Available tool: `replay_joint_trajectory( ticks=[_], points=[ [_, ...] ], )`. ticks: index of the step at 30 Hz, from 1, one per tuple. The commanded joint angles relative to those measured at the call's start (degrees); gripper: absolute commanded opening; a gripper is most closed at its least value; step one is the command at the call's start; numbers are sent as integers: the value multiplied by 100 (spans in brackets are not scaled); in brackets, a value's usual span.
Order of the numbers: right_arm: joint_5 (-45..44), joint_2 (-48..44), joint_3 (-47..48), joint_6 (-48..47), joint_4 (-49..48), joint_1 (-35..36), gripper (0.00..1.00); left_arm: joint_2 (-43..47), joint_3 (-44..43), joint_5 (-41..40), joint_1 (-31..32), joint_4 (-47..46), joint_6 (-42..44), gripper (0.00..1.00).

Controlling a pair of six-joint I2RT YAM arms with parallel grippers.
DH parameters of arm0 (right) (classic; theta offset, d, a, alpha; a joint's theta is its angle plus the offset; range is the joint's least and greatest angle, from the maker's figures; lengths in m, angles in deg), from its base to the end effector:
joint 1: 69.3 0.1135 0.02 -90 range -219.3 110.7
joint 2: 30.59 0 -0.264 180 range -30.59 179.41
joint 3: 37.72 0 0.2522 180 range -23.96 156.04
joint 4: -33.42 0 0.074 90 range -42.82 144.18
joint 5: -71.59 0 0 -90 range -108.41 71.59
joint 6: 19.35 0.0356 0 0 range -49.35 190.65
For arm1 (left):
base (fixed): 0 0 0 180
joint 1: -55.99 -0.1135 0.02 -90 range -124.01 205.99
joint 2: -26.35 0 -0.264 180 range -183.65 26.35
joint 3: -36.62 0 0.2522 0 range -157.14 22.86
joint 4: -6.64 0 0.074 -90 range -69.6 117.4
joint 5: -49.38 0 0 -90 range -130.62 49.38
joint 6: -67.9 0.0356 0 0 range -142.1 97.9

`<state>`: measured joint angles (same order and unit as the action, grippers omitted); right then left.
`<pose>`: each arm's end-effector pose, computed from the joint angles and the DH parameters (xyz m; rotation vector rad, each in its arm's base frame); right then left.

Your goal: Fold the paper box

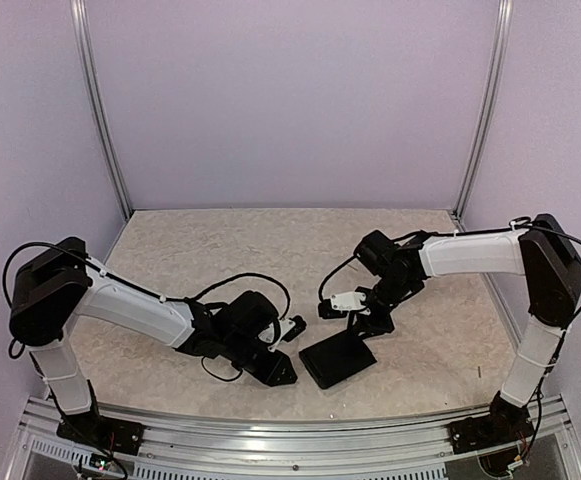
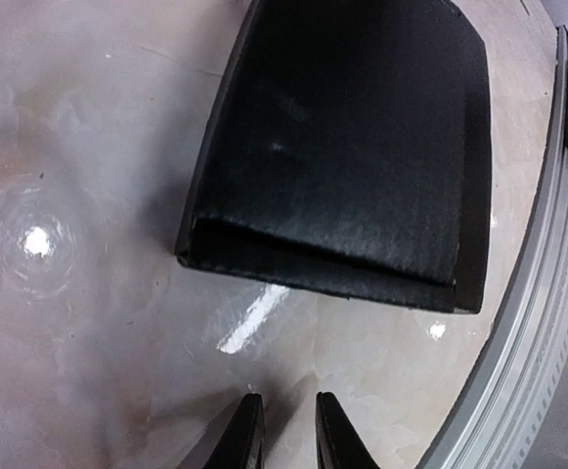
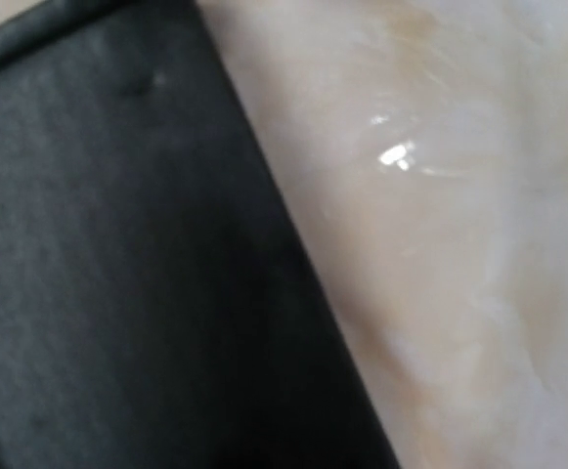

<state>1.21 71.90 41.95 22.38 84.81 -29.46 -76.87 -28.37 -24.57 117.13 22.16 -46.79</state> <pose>0.2525 0.2262 0.1700 -2.0011 1.9714 0.4556 0.1567 -0.3047 0.1272 0.9721 2.5501 -0.8891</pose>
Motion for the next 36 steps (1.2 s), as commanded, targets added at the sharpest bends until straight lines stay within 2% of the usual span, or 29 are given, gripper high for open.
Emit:
replay_joint_trajectory(
  ticks=[1, 7, 10, 17, 20, 24, 27, 31, 36],
  points=[
    [244, 31, -23, 243, 281, -142, 31, -337, -194, 210, -107, -557, -164, 19],
    [1202, 35, -114, 576, 996, -131, 34, -931, -669, 588, -488, -764, 127, 19],
    [1737, 68, -167, 321, 1559, -59, 39, -1140, -955, 699, -781, -689, 346, 19],
    [2257, -360, -22, -15, 2209, -28, 49, -1042, -1149, 380, -1416, -587, 705, 21],
    [1946, -545, 209, 285, 1932, -103, 50, -936, -1072, 426, -1598, -608, 629, 21],
    [1030, -624, 304, 672, 1046, -230, 55, -616, -666, 310, -1447, -701, 380, 21],
    [865, -366, 487, 759, 515, -374, 59, -211, -397, -193, -1107, -540, 211, 22],
    [1072, 532, 1199, 455, 1058, -469, 50, 305, -159, -729, -639, -199, 58, 23],
    [1337, 1198, 1485, 96, 1435, -485, 43, 747, 125, -1088, -299, 163, -161, 23]
  ],
)
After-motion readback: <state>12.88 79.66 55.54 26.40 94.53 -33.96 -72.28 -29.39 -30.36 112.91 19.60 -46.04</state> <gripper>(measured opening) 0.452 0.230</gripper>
